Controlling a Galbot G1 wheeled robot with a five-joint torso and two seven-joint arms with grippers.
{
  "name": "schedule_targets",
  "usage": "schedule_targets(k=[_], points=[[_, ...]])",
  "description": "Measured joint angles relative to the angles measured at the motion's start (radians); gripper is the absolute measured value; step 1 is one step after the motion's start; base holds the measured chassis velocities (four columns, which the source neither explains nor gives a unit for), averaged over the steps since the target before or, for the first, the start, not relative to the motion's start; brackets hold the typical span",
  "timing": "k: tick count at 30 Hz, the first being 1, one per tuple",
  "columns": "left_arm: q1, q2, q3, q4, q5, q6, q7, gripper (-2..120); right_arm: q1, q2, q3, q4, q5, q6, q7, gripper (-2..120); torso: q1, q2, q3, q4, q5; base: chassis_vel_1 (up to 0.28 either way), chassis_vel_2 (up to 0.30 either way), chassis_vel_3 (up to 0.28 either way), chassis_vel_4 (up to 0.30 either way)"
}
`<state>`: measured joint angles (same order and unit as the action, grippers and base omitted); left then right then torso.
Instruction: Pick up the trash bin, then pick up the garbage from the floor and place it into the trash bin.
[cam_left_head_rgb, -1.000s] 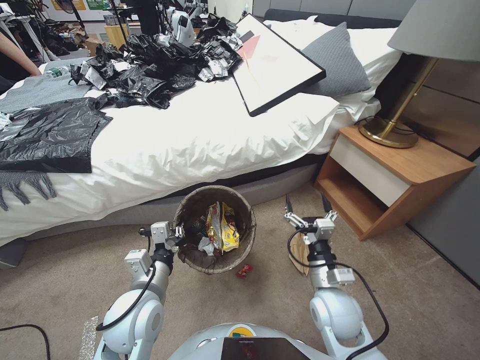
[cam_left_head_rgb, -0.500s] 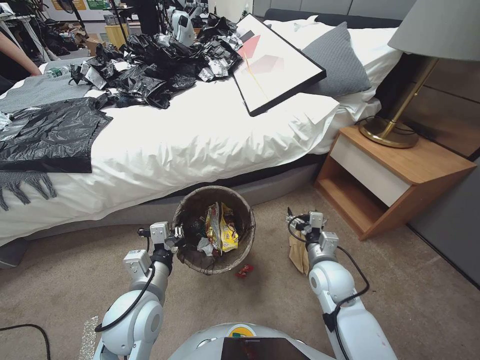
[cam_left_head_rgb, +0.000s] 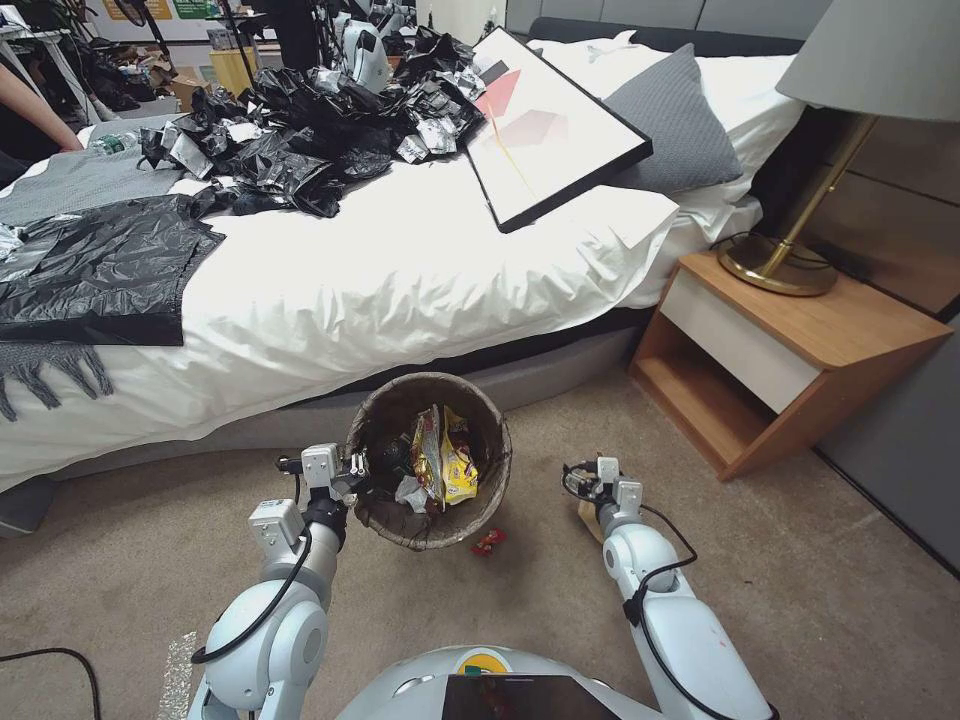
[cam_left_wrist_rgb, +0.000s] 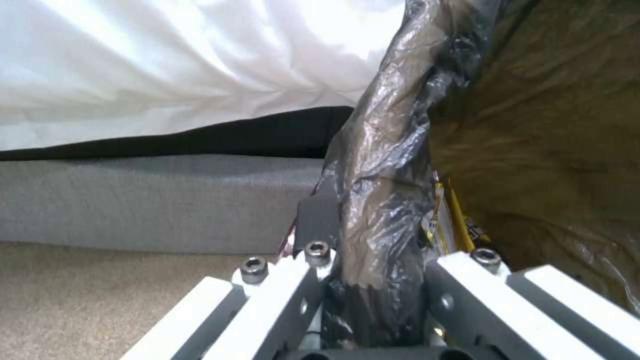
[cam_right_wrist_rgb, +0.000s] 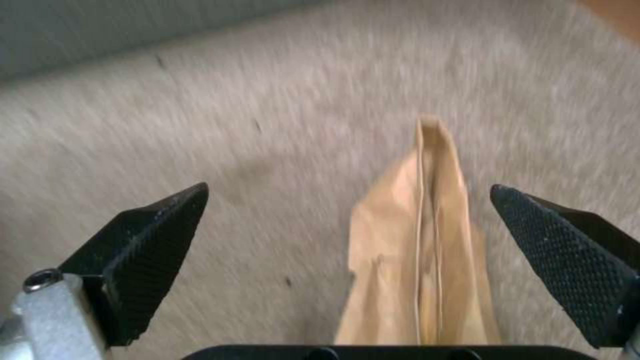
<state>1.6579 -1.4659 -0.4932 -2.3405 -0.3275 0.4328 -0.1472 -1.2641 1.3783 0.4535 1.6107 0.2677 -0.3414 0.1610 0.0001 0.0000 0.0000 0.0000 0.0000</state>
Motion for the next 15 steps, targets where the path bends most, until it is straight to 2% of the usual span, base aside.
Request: schedule_targets(k=[6,15], points=[[0.0,0.0,0.0,0.0,0.0,0.0,0.0,2,0.013,0.0,-0.001,-0.043,-0.001,0.0,-0.007,100,0.0,0.0,0.0,0.0002,-0.0002,0.0,0.0,0.0,0.0],[0.002,-0.001,-0.004,0.001,0.001,-0.001,0.0,2,0.086,-0.001,-0.008,-0.223,-0.048,0.051,-0.037,100,0.0,0.0,0.0,0.0002,0.0001,0.0,0.0,0.0,0.0]])
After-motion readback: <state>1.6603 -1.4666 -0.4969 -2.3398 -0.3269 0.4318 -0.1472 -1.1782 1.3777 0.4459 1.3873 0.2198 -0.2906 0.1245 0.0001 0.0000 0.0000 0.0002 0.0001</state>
